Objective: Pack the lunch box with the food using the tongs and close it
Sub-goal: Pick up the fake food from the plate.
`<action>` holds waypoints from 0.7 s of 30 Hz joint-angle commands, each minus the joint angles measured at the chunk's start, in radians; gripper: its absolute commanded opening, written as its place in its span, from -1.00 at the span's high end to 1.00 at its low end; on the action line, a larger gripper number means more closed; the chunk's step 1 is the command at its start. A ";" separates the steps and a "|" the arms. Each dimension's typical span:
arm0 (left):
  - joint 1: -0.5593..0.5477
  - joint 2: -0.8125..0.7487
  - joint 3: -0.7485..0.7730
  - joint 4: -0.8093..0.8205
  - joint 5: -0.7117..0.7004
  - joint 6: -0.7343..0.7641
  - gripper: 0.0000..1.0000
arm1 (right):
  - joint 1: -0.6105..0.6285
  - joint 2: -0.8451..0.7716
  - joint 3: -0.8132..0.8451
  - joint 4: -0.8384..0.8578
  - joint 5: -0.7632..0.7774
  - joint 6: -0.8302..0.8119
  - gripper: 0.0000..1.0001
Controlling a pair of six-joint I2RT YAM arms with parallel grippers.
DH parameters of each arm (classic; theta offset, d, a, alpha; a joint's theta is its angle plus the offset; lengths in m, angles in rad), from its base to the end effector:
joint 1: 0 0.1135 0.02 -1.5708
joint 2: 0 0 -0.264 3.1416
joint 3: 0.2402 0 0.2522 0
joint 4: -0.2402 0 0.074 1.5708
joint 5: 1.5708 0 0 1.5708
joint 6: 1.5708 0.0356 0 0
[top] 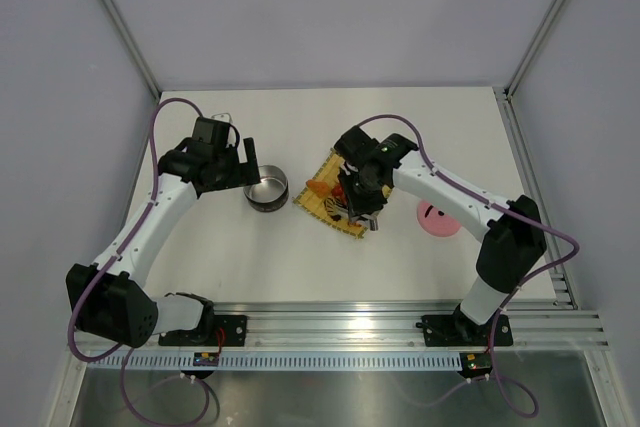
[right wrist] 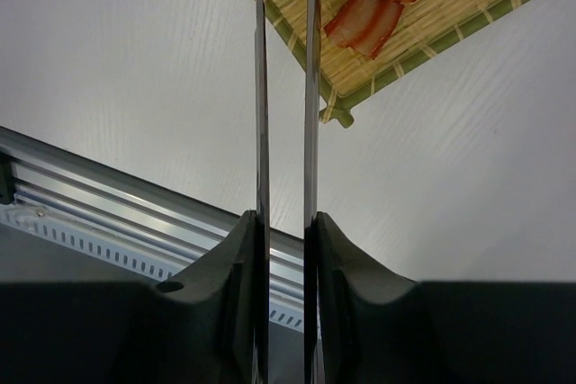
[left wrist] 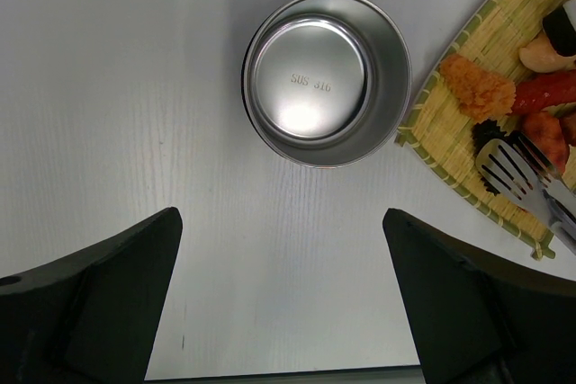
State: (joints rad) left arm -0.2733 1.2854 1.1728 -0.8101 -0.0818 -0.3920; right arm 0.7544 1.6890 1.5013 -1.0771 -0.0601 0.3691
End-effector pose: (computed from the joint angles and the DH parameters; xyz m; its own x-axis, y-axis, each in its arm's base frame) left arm 0.2530 -0.0679 0.3116 -0.7940 -0.1728 -0.5828 -0.0885 0.9814 -0.1704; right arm 0.2434 0.2317 0.2844 -0.8994 -0.3511 -0.2603 -0.3992 0.9024 0.1621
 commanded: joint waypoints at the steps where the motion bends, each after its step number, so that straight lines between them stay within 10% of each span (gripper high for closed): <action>1: 0.005 -0.034 -0.002 0.031 -0.026 0.004 -0.98 | 0.022 -0.052 0.056 -0.035 0.017 -0.009 0.66; 21: 0.129 -0.054 0.067 -0.046 0.034 -0.056 -0.98 | 0.082 0.102 0.468 0.002 -0.038 -0.033 0.65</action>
State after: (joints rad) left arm -0.1864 1.2633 1.1793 -0.8402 -0.0750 -0.4240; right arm 0.8131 1.7275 1.8725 -1.1393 -0.0513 0.3622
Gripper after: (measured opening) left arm 0.988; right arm 0.332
